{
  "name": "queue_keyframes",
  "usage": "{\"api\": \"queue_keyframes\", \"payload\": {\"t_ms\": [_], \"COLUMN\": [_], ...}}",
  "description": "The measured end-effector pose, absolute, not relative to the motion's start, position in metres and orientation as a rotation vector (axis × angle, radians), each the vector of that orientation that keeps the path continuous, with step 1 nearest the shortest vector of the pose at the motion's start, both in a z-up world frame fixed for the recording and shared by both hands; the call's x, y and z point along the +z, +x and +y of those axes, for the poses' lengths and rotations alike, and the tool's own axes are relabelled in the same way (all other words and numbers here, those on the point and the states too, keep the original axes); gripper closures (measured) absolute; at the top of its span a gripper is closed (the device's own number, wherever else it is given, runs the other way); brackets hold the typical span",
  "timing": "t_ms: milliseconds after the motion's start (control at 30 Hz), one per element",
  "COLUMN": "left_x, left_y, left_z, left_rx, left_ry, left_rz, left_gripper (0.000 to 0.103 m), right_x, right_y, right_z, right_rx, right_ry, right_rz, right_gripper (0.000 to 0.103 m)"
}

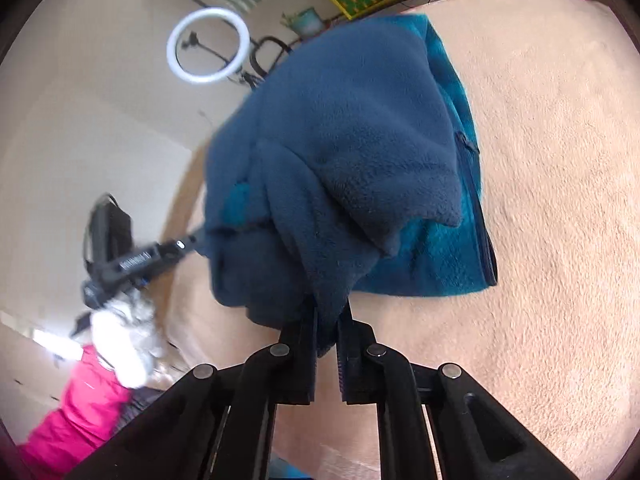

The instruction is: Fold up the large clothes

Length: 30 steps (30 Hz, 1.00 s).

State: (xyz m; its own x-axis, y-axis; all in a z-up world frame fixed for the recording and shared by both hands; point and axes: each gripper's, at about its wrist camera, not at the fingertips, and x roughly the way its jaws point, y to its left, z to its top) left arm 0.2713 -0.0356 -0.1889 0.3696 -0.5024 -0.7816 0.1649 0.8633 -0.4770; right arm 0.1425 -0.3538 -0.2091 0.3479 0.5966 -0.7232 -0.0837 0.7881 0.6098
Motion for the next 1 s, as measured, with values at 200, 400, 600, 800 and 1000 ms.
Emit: {"api": "queue_keyframes", "payload": {"t_ms": [200, 400, 600, 800, 1000], "left_x": [-0.158, -0.112, -0.083, -0.097, -0.168], "left_y": [0.260, 0.266, 0.309, 0.353, 0.369], "left_z": [-0.037, -0.031, -0.075, -0.120, -0.128], "left_rx": [-0.441, -0.430, -0.451, -0.450, -0.429], "left_ry": [-0.266, -0.273, -0.237, -0.222, -0.169], "left_rz": [1.081, 0.959, 0.898, 0.918, 1.079], "left_gripper": [0.088, 0.083, 0.083, 0.083, 0.083], "right_x": [-0.177, -0.132, -0.093, -0.091, -0.149], "right_y": [0.134, 0.105, 0.165, 0.261, 0.302], "right_z": [-0.358, -0.378, -0.361, -0.305, -0.279], "right_rx": [0.482, 0.477, 0.415, 0.380, 0.348], "right_ry": [0.470, 0.399, 0.304, 0.183, 0.109], "right_rz": [1.102, 0.992, 0.864, 0.852, 0.990], "right_gripper": [0.088, 0.055, 0.064, 0.067, 0.070]}}
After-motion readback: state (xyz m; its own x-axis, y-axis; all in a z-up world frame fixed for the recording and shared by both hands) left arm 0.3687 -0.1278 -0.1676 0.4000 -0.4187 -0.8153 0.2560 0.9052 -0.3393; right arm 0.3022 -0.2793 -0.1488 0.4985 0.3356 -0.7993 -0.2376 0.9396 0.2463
